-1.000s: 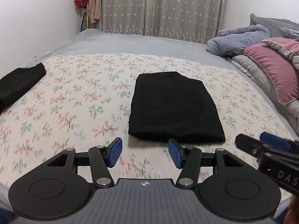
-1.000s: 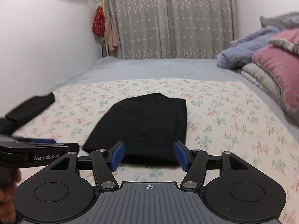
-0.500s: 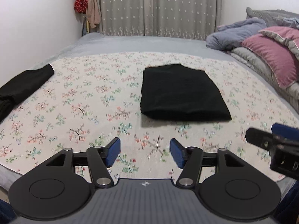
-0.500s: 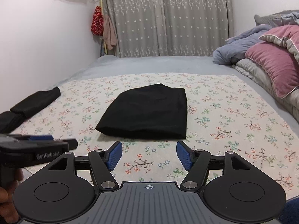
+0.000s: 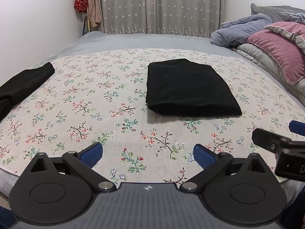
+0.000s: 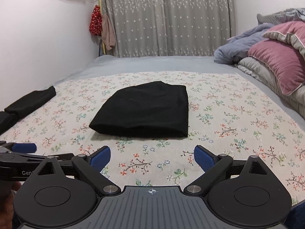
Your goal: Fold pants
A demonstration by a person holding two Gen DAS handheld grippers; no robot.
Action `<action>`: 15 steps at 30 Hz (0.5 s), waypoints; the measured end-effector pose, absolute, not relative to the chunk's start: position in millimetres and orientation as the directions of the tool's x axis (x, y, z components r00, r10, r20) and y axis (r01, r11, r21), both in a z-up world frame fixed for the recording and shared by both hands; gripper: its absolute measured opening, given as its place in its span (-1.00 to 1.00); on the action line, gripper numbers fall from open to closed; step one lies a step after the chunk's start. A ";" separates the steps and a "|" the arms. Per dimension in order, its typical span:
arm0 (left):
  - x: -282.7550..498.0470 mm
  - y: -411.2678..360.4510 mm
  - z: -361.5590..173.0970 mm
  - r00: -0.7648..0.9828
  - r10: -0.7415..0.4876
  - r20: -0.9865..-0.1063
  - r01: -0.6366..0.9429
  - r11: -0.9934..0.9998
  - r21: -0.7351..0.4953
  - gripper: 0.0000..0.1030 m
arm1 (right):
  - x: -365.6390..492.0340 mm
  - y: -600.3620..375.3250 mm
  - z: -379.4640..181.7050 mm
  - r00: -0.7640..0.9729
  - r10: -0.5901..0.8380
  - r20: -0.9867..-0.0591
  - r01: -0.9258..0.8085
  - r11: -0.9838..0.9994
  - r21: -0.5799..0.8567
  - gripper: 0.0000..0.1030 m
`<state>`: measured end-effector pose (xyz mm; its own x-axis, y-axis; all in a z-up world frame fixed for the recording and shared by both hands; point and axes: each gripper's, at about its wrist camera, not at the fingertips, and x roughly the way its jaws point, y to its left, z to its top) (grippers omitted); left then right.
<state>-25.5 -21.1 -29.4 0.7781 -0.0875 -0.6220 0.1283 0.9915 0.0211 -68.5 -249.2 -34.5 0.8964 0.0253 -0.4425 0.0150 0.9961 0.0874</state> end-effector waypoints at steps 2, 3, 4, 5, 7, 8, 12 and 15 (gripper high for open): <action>-25.2 -20.4 -28.8 0.778 -0.091 -0.622 0.128 0.992 0.015 1.00 | -68.2 -248.4 -35.6 0.896 0.012 -0.443 0.024 0.997 0.074 0.99; -25.1 -19.9 -28.7 0.779 -0.094 -0.620 0.129 0.992 0.011 1.00 | -67.7 -248.7 -36.2 0.896 0.004 -0.444 0.031 0.997 0.071 1.00; -25.2 -19.6 -28.5 0.780 -0.096 -0.618 0.130 0.991 0.010 1.00 | -66.7 -249.7 -36.8 0.896 0.000 -0.443 0.035 0.997 0.072 1.00; -24.7 -19.1 -28.5 0.780 -0.098 -0.618 0.132 0.991 0.009 1.00 | -66.1 -251.2 -38.0 0.896 0.000 -0.444 0.039 0.996 0.078 1.00; -24.6 -17.7 -28.7 0.780 -0.102 -0.617 0.135 0.991 0.007 1.00 | -62.9 -254.1 -38.9 0.888 -0.002 -0.460 0.048 0.995 0.089 1.00; -24.1 -17.3 -28.8 0.777 -0.104 -0.620 0.137 0.991 0.005 1.00 | -62.5 -255.0 -39.1 0.888 -0.001 -0.460 0.049 0.995 0.093 1.00; -22.7 -16.5 -30.0 0.768 -0.118 -0.629 0.145 0.989 -0.009 1.00 | -63.5 -251.5 -39.6 0.891 -0.003 -0.455 0.038 0.997 0.069 1.00; -23.1 -18.6 -29.7 0.768 -0.122 -0.629 0.150 0.989 -0.010 1.00 | -64.2 -250.5 -40.0 0.893 -0.004 -0.450 0.032 0.998 0.055 1.00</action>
<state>-23.1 -18.6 -29.7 0.7681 -0.1224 -0.6286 0.1497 0.9887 -0.0096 -64.2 -250.5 -40.0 0.8930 -0.0038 -0.4501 0.0322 0.9979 0.0554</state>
